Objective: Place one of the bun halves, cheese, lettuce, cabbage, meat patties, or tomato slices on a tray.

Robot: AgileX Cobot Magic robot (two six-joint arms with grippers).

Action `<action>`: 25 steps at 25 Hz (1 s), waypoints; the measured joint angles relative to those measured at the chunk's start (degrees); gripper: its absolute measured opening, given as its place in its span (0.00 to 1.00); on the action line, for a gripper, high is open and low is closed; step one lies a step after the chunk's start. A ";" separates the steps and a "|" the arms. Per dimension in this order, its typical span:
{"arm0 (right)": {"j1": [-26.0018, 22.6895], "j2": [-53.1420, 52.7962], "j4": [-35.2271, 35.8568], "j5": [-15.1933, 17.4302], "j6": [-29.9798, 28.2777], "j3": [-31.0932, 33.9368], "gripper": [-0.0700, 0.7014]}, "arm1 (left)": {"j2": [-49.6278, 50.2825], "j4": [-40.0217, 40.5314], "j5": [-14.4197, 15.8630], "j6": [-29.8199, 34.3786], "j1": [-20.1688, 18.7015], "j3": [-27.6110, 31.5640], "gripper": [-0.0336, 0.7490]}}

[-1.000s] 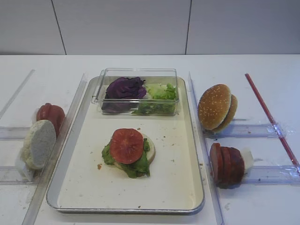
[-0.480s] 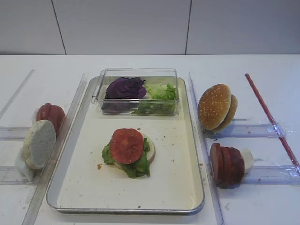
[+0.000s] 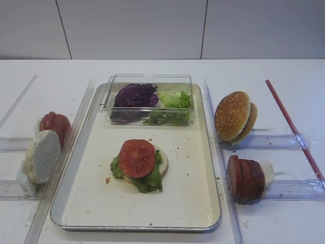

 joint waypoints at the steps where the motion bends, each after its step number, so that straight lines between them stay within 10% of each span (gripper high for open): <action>1: 0.00 0.00 0.00 0.00 0.00 0.00 0.83 | 0.00 0.00 0.00 0.00 0.00 0.00 0.67; 25: 0.00 0.00 0.00 0.00 0.13 0.00 0.83 | 0.00 0.00 0.00 0.00 0.00 0.00 0.67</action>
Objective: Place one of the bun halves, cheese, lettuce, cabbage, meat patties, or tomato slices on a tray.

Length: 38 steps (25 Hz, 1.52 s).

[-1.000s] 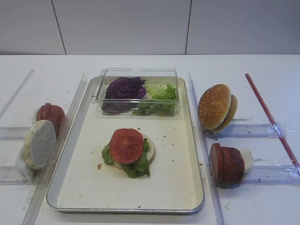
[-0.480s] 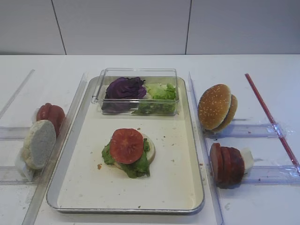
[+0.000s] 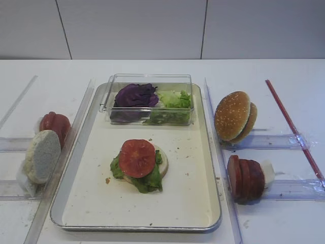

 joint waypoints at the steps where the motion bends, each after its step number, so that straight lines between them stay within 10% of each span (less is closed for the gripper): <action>1: 0.00 0.00 0.00 0.00 0.00 0.00 0.83 | 0.00 0.00 0.00 0.00 0.00 0.00 0.67; 38: 0.00 0.00 0.00 0.00 0.00 0.00 0.84 | 0.00 0.00 0.00 0.00 0.00 0.00 0.67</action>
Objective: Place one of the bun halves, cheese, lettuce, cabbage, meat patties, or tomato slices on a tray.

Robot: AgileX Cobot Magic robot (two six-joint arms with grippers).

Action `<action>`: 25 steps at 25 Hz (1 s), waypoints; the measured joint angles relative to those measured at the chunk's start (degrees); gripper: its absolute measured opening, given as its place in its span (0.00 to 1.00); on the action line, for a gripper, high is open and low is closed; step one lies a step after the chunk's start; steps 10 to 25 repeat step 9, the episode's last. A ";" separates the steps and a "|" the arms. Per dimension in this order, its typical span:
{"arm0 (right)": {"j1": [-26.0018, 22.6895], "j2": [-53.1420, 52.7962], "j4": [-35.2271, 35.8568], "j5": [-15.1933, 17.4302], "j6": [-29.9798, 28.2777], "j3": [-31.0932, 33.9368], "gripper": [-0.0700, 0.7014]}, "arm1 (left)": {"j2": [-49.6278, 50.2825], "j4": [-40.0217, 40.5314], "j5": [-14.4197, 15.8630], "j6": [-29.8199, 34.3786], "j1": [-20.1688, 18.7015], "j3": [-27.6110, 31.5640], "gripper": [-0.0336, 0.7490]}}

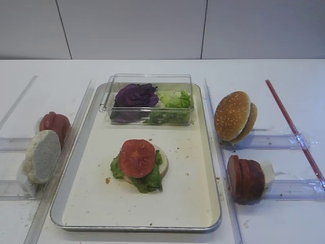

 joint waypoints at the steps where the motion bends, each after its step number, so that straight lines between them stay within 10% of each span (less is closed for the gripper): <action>1: 0.00 0.00 0.00 0.00 0.00 0.00 0.83 | 0.00 -0.03 0.00 0.00 0.00 0.00 0.67; 25: 0.00 0.00 0.00 0.00 -0.10 0.00 0.84 | 0.00 -0.03 0.00 0.00 0.00 0.00 0.67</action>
